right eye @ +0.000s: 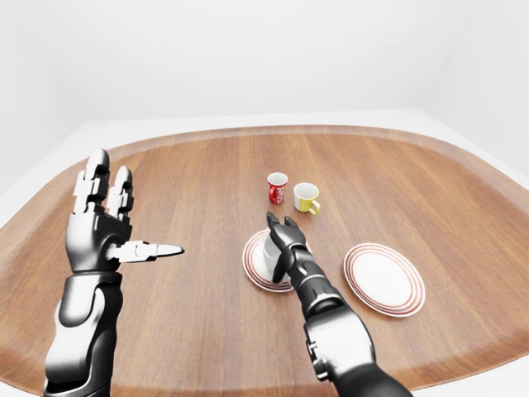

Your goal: Put the white mug on the left plate.

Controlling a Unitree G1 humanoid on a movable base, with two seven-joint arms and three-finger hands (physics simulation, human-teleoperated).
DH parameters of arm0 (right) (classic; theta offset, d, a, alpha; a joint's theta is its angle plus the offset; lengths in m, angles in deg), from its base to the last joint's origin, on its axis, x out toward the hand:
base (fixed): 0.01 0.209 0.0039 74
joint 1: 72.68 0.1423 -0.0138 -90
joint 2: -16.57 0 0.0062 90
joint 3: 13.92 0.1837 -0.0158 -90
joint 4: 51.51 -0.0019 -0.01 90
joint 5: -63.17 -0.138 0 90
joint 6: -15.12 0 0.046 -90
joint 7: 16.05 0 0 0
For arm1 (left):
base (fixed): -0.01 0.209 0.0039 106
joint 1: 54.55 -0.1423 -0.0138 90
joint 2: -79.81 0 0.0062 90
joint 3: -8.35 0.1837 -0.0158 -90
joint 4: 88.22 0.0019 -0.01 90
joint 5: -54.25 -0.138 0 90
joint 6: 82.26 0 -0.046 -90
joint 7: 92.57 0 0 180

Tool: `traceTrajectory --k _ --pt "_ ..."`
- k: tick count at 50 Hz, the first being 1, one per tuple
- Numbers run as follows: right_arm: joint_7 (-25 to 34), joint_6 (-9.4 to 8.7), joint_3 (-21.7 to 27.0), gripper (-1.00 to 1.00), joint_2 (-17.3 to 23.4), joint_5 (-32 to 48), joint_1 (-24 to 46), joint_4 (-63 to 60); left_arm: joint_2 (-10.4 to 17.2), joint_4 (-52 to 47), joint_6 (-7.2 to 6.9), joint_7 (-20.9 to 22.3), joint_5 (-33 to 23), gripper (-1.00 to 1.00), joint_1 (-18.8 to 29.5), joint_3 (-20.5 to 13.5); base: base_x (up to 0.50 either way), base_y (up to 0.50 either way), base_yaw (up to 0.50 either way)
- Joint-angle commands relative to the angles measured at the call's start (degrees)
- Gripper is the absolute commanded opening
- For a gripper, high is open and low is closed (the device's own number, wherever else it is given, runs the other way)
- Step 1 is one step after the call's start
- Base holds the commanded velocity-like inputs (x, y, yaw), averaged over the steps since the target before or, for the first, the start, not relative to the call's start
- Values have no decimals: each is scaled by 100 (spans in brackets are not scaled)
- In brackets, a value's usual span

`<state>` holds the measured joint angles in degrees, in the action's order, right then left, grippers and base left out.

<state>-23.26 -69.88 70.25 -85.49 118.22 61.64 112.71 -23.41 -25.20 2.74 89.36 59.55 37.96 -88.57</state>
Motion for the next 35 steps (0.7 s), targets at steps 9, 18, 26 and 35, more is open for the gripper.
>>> traceTrajectory --k 9,18,26,35 --pt "100 0 -38 100 59 140 154 -470 9 -13 0 11 18 100 38 -5 0 0 0" --pt "251 0 -36 100 59 168 110 -837 13 0 0 9 20 100 46 -3 0 0 0" --pt "610 0 11 100 8 20 -33 -1349 13 12 0 10 22 100 41 -9 0 0 0" --pt "1094 0 58 100 -38 -118 -276 -2206 8 -4 0 10 14 100 22 0 0 0 0"
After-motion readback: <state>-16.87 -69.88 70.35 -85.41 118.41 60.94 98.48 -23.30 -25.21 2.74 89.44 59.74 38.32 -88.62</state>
